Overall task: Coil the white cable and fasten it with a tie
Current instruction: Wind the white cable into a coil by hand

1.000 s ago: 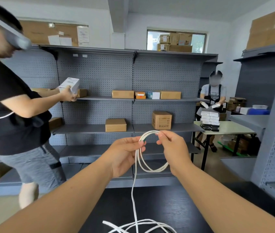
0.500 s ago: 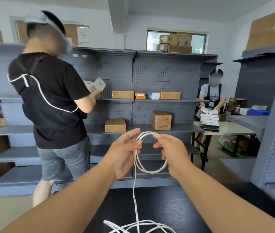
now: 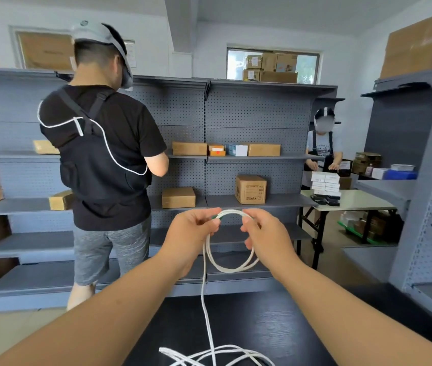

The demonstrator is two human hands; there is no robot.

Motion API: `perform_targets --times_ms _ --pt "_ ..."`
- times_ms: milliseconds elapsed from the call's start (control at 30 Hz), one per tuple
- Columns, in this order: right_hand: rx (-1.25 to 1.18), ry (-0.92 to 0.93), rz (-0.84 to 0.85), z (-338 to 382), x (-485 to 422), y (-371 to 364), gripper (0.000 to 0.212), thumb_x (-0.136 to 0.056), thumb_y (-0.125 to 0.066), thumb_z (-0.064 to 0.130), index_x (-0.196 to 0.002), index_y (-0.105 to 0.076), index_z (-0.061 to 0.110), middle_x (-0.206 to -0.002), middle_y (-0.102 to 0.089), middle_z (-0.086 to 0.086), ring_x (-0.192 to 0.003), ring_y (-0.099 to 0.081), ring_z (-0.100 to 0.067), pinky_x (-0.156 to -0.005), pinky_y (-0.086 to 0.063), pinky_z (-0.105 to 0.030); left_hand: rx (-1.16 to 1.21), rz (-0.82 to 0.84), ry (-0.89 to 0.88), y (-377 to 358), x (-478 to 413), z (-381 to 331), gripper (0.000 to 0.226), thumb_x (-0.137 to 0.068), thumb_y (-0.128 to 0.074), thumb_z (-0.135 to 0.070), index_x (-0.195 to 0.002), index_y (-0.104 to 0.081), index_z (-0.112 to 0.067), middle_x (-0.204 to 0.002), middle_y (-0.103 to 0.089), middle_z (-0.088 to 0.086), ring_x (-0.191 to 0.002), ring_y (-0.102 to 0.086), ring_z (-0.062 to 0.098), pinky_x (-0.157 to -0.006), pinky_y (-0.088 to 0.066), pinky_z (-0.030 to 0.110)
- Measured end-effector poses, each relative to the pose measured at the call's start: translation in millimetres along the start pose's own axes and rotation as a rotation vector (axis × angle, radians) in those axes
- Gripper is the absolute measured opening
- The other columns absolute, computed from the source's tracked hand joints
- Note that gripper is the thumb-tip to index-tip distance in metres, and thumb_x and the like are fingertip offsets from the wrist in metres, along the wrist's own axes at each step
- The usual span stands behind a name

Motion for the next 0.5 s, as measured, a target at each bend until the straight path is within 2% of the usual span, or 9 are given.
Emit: perform_targets --times_ms 67,133,200,267,367,500 --pt "0.094 0.075 0.062 6 -2 -1 0.030 -0.096 -0.045 0.020 -0.125 -0.052 0.024 -0.087 -0.059 0.003 -0.059 -0.056 -0.010 -0.055 -0.041 -0.010 -0.128 0.011 -0.065 1 0 -8 0.022 -0.087 -0.060 -0.004 -0.106 -0.069 -0.008 -0.071 -0.062 -0.004 -0.056 -0.055 -0.007 -0.060 -0.043 0.004" --pt "0.194 0.171 0.101 14 -3 -3 0.035 -0.095 -0.046 0.020 -0.130 -0.048 0.024 -0.093 -0.058 0.004 -0.069 -0.057 -0.013 -0.069 -0.046 -0.020 -0.232 0.020 -0.111 2 1 -14 0.018 -0.086 -0.063 -0.007 -0.102 -0.069 -0.012 -0.071 -0.063 -0.007 -0.055 -0.055 -0.009 -0.058 -0.041 0.002" --pt "0.268 0.265 0.141 22 -2 -6 0.034 -0.095 -0.047 0.019 -0.129 -0.052 0.021 -0.103 -0.059 0.003 -0.086 -0.057 -0.016 -0.083 -0.046 -0.029 -0.284 0.019 -0.135 2 0 -18 0.016 -0.085 -0.064 -0.007 -0.099 -0.069 -0.012 -0.073 -0.064 -0.006 -0.063 -0.058 -0.003 -0.067 -0.045 0.008" --pt "0.378 0.345 0.181 29 -2 -10 0.029 -0.096 -0.046 0.020 -0.121 -0.059 0.018 -0.111 -0.062 -0.002 -0.100 -0.056 -0.019 -0.089 -0.043 -0.032 -0.325 0.026 -0.136 1 0 -18 0.015 -0.085 -0.064 -0.007 -0.098 -0.070 -0.012 -0.078 -0.067 -0.003 -0.070 -0.061 0.005 -0.078 -0.050 0.019" --pt "0.532 0.405 0.208 32 -3 -13 0.027 -0.097 -0.043 0.026 -0.110 -0.064 0.015 -0.104 -0.065 -0.006 -0.099 -0.056 -0.022 -0.085 -0.042 -0.035 -0.350 0.037 -0.109 0 0 -15 0.014 -0.085 -0.065 -0.008 -0.098 -0.069 -0.011 -0.083 -0.070 0.003 -0.075 -0.064 0.010 -0.083 -0.052 0.024" --pt "0.599 0.433 0.194 34 -4 -11 0.028 -0.097 -0.043 0.028 -0.102 -0.066 0.012 -0.093 -0.065 -0.007 -0.089 -0.056 -0.023 -0.076 -0.040 -0.034 -0.273 0.064 -0.067 -1 1 -11 0.013 -0.086 -0.063 -0.005 -0.097 -0.066 -0.010 -0.079 -0.067 0.002 -0.069 -0.063 0.008 -0.080 -0.052 0.022"
Point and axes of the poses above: each hand's wrist, its own x-axis away from the middle knuckle, its own y-axis out of the back of the hand, z = x × y, the point moved 7 cm from there along -x, towards the middle knuckle
